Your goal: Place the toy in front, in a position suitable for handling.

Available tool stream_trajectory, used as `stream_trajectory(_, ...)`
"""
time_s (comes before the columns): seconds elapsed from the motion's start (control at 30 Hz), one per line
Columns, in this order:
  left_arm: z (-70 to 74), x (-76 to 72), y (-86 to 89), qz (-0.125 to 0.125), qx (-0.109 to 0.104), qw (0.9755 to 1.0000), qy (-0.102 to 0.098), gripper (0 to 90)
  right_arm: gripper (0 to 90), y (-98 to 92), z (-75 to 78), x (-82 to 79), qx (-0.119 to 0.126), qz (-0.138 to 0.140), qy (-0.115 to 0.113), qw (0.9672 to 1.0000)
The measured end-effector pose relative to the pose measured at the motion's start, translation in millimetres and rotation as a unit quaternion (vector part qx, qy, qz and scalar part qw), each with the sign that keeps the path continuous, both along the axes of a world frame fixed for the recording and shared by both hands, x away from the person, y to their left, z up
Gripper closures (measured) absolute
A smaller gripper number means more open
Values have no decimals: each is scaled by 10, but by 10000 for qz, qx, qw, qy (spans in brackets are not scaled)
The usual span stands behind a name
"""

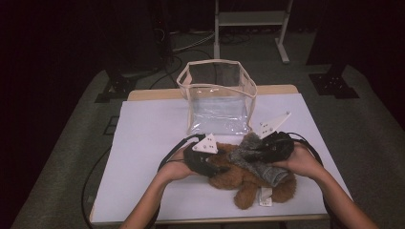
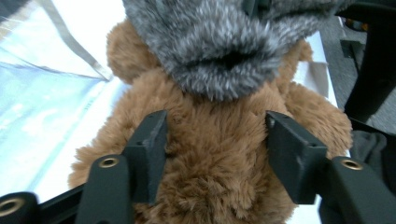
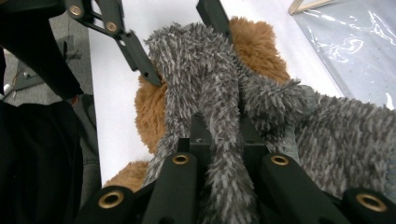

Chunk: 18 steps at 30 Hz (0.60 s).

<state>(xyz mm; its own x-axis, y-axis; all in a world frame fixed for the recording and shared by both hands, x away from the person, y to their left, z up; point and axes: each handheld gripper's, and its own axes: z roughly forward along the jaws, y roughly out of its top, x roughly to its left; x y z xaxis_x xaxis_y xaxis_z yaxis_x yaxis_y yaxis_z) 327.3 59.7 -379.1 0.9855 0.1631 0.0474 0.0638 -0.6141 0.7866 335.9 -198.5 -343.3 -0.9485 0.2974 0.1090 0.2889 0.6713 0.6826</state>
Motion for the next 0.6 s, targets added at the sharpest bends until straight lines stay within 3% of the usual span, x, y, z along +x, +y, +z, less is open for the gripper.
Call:
stream_trajectory(0.1,-25,-22,-6,-37,32,10000,54,429,802,-79,43,25,54,-95,-59,9999)
stream_trajectory(0.27,-10,-48,-5,-88,151,9998,-22,430,802,-249,104,164,120,-503,-50,9987)
stream_trajectory(0.4,55,-46,7,-73,221,9996,-136,397,802,-240,36,153,122,-444,53,9989)
stream_trajectory(0.6,153,-30,-57,-55,70,9998,-159,347,803,-135,-12,9,116,-198,70,9997)
